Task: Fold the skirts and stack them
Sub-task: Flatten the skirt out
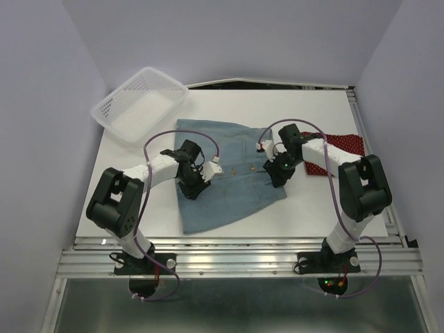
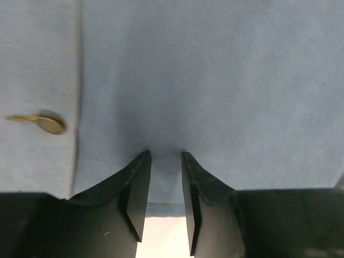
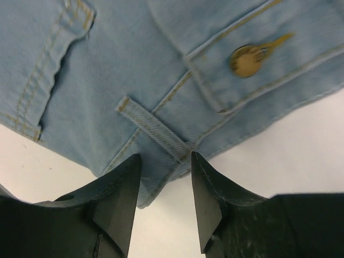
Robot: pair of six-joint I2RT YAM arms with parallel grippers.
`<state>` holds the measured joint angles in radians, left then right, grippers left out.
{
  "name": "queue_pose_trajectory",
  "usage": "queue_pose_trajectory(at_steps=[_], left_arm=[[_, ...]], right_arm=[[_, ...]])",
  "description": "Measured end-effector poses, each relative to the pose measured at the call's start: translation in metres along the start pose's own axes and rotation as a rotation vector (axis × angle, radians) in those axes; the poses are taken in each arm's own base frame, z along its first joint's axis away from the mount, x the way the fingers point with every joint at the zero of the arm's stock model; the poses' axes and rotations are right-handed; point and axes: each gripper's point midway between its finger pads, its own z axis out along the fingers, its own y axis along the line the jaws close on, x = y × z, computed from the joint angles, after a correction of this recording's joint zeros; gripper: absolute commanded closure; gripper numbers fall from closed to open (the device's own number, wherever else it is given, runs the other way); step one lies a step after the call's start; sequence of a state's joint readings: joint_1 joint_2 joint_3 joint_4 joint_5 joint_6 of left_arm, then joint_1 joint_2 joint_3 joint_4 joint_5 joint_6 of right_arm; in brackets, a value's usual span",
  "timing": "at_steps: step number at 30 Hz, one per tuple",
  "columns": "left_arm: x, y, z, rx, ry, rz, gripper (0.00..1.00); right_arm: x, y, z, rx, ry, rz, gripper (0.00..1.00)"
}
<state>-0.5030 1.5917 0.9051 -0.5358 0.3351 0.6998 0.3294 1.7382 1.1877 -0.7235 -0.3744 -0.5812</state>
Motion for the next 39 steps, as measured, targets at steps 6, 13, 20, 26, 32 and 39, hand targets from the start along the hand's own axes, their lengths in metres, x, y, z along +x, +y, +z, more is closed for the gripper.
queue_pose_trajectory(at_steps=[6,13,20,26,32,39], left_arm=[[-0.018,0.038,0.004,-0.044,0.0,-0.04,0.62],[-0.051,0.096,0.005,-0.128,-0.079,-0.082,0.48],[-0.039,0.084,-0.048,-0.183,-0.144,0.019,0.39],[-0.033,0.051,-0.102,-0.278,-0.237,0.19,0.41],[-0.02,0.051,-0.077,-0.223,-0.182,0.172,0.44],[-0.031,0.091,-0.036,-0.227,-0.124,0.083,0.48]], right_arm=[[0.029,0.013,0.017,-0.035,0.064,0.02,0.53],[0.023,-0.004,0.015,0.053,0.058,0.013,0.43],[-0.009,-0.001,-0.034,0.147,-0.068,-0.126,0.43],[-0.027,0.045,-0.048,0.167,-0.154,-0.301,0.46],[-0.023,0.038,-0.005,0.114,-0.056,-0.224,0.48],[-0.054,0.008,0.029,0.146,-0.044,-0.134,0.48]])
